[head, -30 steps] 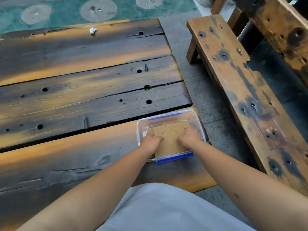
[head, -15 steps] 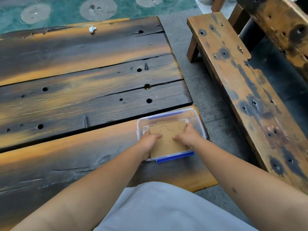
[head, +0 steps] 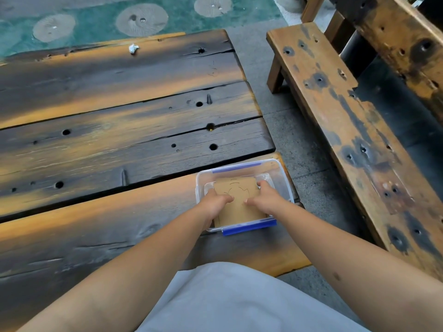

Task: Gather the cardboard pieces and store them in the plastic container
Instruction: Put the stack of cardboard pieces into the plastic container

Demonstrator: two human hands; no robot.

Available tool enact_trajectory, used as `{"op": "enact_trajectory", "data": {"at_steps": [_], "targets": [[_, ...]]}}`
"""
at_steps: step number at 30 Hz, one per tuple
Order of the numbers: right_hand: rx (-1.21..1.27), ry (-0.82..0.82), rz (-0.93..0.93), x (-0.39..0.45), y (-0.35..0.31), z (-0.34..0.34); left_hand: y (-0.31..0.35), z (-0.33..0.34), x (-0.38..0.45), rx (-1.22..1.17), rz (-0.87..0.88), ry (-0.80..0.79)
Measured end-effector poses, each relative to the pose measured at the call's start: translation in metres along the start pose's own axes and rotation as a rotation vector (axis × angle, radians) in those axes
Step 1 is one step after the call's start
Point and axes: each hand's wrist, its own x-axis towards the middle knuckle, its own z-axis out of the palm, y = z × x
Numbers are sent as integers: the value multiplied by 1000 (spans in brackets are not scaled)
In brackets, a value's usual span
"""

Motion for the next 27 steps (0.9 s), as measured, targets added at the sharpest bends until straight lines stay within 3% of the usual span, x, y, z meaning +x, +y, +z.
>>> {"op": "enact_trajectory", "data": {"at_steps": [15, 22, 27], "targets": [[-91, 176, -157, -43, 1, -5, 7, -5, -30, 454, 434, 169], [-144, 360, -306, -92, 6, 8, 5, -24, -63, 616, 629, 84], [-230, 455, -238, -129, 14, 29, -2, -45, -78, 789, 773, -3]]}}
